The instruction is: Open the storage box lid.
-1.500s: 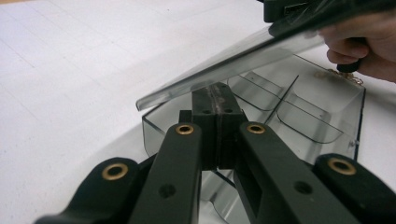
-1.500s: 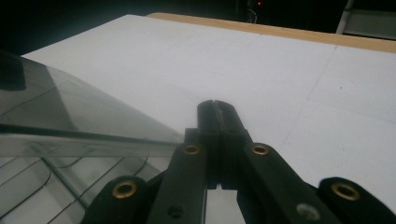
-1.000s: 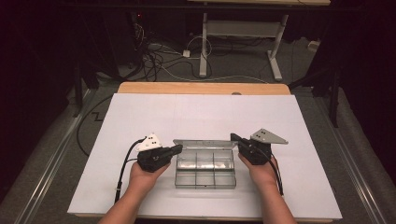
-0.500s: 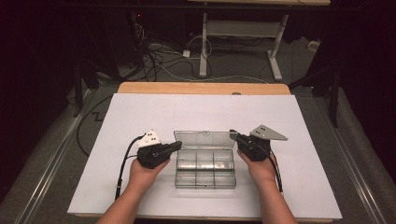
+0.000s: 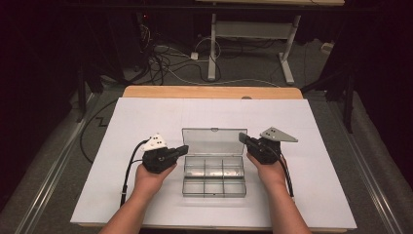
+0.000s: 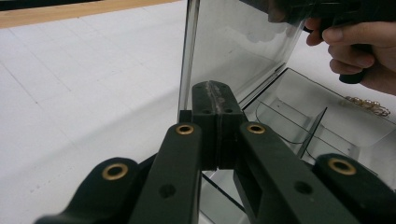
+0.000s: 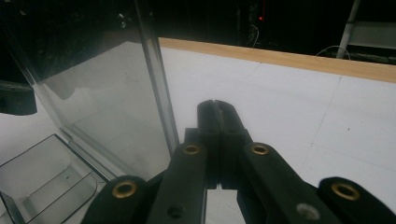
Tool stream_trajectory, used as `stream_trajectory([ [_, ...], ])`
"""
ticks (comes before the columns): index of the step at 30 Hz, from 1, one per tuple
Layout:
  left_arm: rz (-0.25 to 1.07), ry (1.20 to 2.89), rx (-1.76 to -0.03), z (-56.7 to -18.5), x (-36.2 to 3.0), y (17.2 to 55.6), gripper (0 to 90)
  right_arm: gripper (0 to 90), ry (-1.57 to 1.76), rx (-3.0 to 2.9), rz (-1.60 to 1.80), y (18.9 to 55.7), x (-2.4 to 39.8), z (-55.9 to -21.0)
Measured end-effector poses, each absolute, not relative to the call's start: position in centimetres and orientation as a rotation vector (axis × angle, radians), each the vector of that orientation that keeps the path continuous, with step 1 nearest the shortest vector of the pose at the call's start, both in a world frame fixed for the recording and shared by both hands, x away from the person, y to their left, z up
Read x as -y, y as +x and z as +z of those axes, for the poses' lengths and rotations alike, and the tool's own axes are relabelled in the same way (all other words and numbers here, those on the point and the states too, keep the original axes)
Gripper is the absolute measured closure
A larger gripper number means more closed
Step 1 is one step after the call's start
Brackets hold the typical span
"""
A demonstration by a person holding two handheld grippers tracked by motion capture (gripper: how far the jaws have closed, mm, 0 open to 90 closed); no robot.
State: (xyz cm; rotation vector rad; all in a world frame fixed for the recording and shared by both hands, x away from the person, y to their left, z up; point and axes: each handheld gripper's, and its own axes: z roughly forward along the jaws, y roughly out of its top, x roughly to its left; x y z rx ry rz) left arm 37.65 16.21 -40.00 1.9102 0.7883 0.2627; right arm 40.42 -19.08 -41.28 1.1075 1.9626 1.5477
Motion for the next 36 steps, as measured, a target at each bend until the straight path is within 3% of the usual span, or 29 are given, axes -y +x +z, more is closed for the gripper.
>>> stream_trajectory([
  [8, 0.318, 1.935, -0.846, -40.4, -17.6, 37.5, 87.7, 90.0, 1.112, -1.966, 1.535, 40.9, 18.8, -41.4],
  [13, 0.303, 1.868, -0.914, -40.4, -17.8, 38.9, 87.7, 90.0, 1.117, -1.966, 1.534, 41.0, 18.8, -41.5],
  [36, 0.284, 1.881, -0.952, -40.0, -15.2, 42.6, 87.7, 90.0, 1.145, -1.987, 1.495, 42.0, 18.9, -41.5],
])
